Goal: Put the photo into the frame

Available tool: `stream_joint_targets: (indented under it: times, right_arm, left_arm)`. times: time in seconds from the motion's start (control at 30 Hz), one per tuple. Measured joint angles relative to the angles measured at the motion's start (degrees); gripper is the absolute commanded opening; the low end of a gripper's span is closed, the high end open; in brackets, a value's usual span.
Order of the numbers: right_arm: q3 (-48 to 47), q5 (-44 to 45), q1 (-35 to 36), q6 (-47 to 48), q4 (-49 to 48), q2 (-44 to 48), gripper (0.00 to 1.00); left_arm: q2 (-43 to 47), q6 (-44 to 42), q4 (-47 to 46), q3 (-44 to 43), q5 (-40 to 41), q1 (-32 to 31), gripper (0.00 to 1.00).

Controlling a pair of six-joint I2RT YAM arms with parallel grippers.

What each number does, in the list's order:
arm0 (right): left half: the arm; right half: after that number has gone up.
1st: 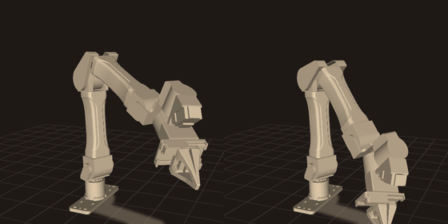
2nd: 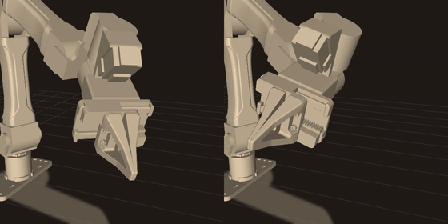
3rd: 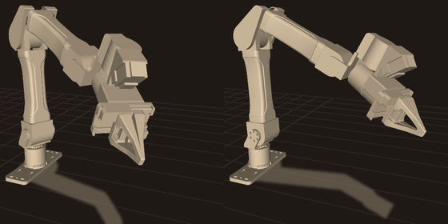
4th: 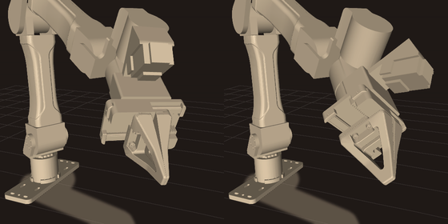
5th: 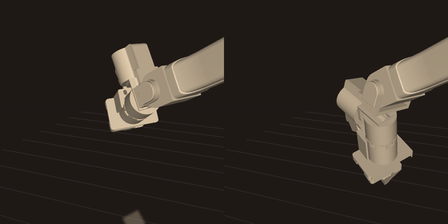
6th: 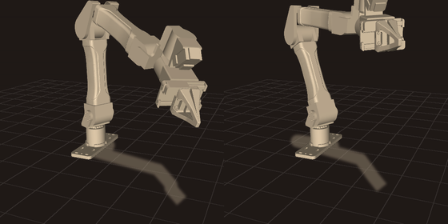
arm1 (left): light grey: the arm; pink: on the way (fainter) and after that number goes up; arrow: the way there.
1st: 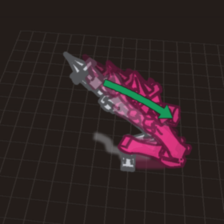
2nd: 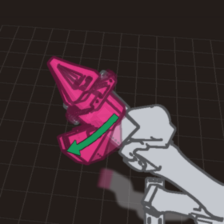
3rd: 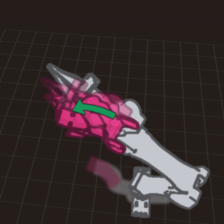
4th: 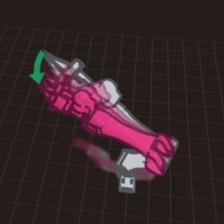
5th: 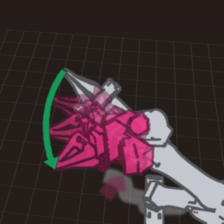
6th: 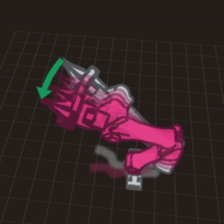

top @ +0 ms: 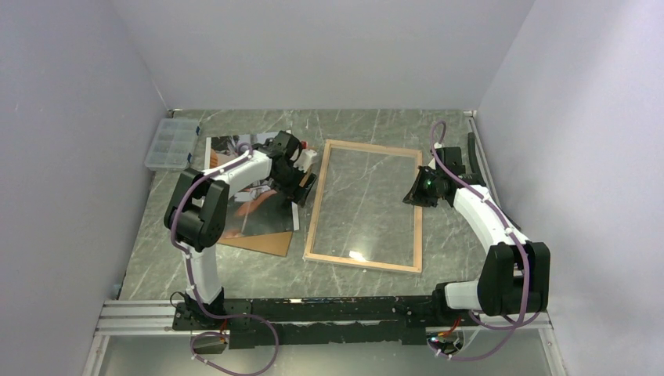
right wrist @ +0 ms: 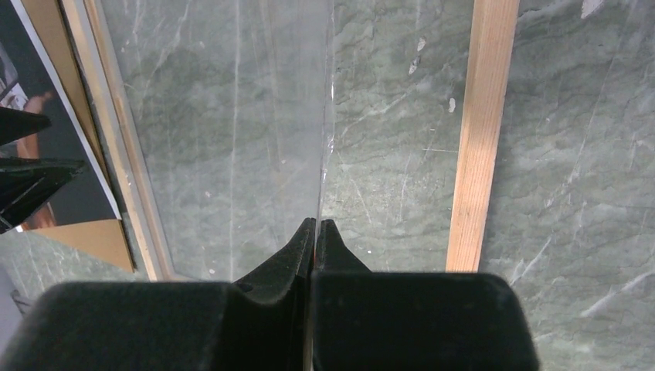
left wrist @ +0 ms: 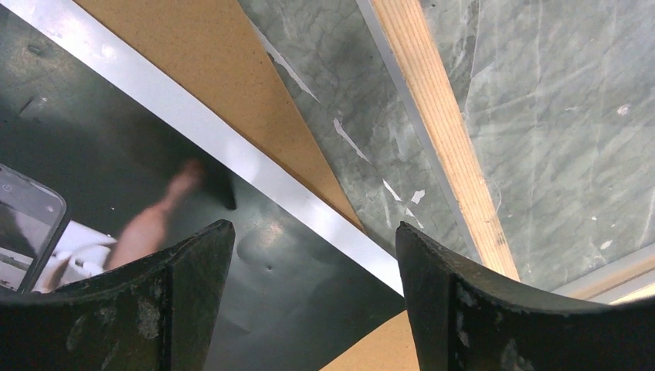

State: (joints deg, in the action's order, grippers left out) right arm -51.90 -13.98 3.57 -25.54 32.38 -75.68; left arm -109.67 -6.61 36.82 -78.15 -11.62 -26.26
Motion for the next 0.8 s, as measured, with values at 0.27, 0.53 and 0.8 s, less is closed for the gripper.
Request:
stream_joint_targets:
  times: [0.27,0.53,0.8]
  right_arm:
    - [0.22,-0.26,-0.04,0.28,-0.98,0.00,0.00]
    - [0.22,-1.53,-0.07,1.11,-3.10,0.46,0.00]
    - [-0.26,-1.86,-0.07,2.67,-2.86,0.33,0.00]
  left_arm:
    - [-0.04,-0.09,-0.63,0.00,0.15,-0.70,0.80]
    - [-0.96,-0.31,-0.70,0.00,0.55,-1.75,0.80]
    - [-0.98,-1.27,-0.79,0.00,0.98,-2.71,0.79]
